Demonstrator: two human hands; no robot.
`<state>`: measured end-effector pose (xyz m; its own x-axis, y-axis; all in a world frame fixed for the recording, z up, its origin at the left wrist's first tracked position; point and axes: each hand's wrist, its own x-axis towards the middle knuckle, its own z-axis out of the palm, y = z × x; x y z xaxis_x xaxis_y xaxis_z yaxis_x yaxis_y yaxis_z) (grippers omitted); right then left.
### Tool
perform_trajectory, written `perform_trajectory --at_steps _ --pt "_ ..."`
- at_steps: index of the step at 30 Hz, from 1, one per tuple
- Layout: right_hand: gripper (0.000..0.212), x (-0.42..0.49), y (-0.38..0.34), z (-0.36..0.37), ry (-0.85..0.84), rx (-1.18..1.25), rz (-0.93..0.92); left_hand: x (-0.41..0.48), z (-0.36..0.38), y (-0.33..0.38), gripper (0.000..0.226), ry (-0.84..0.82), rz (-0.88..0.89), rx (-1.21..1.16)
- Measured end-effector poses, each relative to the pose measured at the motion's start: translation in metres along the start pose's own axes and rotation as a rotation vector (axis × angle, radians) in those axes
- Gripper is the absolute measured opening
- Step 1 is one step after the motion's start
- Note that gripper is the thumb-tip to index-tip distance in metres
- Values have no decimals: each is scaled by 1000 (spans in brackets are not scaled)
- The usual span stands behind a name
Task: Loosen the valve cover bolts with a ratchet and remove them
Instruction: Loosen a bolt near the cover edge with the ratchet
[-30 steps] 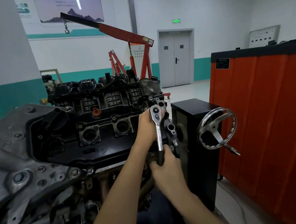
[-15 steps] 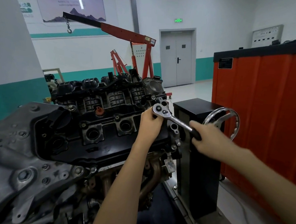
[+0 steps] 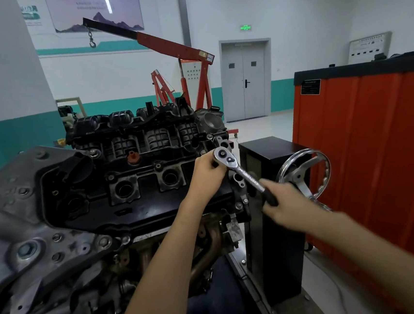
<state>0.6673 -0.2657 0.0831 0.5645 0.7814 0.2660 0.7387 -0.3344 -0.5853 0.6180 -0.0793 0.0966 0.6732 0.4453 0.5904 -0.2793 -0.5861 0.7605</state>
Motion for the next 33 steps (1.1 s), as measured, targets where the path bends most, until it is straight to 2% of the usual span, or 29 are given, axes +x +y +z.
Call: perform_trajectory --at_steps 2,5,10,12,15,18,21,22,24,26,27,29,33 --pt "33 13 1 -32 -32 -180 -39 1 -2 0 17 -2 8 -15" --pt "35 13 -1 -25 0 -177 -23 1 -4 -6 18 38 -1 -25" --pt "14 -18 -26 78 241 396 157 -2 8 -9 45 80 24 -74" --pt "12 -12 -48 105 335 507 174 -1 9 -8 50 100 46 -68" --pt "13 -8 -60 115 335 575 153 -1 6 -9 51 88 72 -67" --pt "23 -13 -33 85 210 431 130 0 2 -9 48 45 30 -54" --pt "27 -6 2 19 54 125 34 4 0 -5 29 -20 18 -8" --pt "29 2 8 -3 38 -31 3 5 -2 -3 26 -39 23 4" --pt "28 17 8 -33 64 -322 -63 5 -6 -1 36 -32 36 0" --pt "24 23 4 -33 115 -406 -87 3 -8 -3 35 -1 33 -32" --pt "23 20 4 -24 131 -361 -67 2 -7 -5 30 15 23 -45" --pt "22 3 2 10 167 -110 -4 2 -3 -9 26 41 9 -43" --pt "16 -16 -39 89 290 420 153 0 6 -10 45 93 11 -96"
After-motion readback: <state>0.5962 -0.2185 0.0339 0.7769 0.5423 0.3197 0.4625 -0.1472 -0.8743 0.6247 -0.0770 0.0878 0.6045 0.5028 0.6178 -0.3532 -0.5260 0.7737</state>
